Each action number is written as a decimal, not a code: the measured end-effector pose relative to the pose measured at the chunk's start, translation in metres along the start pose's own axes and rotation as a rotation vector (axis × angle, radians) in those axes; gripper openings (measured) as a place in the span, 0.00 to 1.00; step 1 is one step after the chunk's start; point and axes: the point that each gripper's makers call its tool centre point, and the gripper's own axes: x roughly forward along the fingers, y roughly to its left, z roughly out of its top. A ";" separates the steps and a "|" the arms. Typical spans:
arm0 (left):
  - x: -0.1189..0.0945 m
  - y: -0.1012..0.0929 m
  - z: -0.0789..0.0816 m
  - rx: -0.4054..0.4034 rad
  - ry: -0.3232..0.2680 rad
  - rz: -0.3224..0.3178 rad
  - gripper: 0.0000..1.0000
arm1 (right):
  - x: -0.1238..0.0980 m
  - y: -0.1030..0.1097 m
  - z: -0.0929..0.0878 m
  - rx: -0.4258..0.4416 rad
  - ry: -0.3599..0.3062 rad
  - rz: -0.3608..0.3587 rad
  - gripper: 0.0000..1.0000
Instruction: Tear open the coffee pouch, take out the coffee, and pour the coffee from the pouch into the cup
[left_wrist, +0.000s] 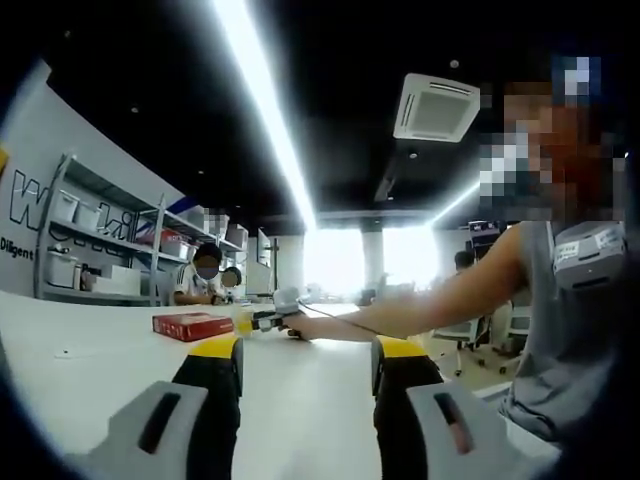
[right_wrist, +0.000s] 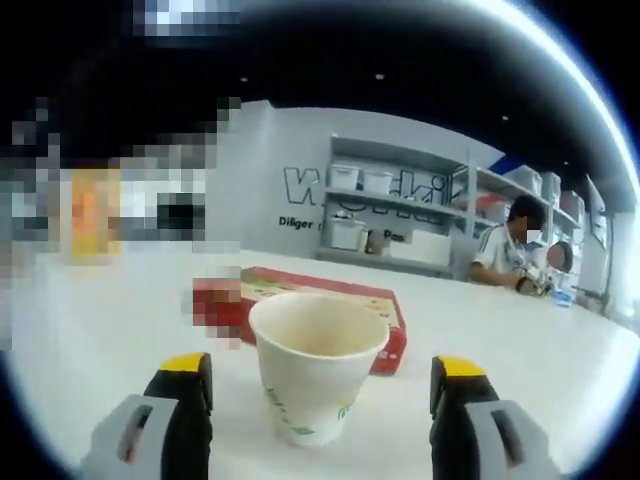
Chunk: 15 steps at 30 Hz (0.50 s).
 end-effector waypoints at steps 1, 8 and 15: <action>0.000 0.000 0.000 0.000 0.000 0.000 0.54 | -0.001 0.000 0.001 0.013 -0.005 -0.004 0.90; 0.000 0.000 0.000 0.003 0.001 0.000 0.54 | -0.024 -0.002 0.007 0.068 -0.044 -0.044 0.89; 0.000 0.000 0.000 0.005 0.000 0.001 0.54 | -0.075 0.006 0.048 0.120 -0.153 -0.018 0.88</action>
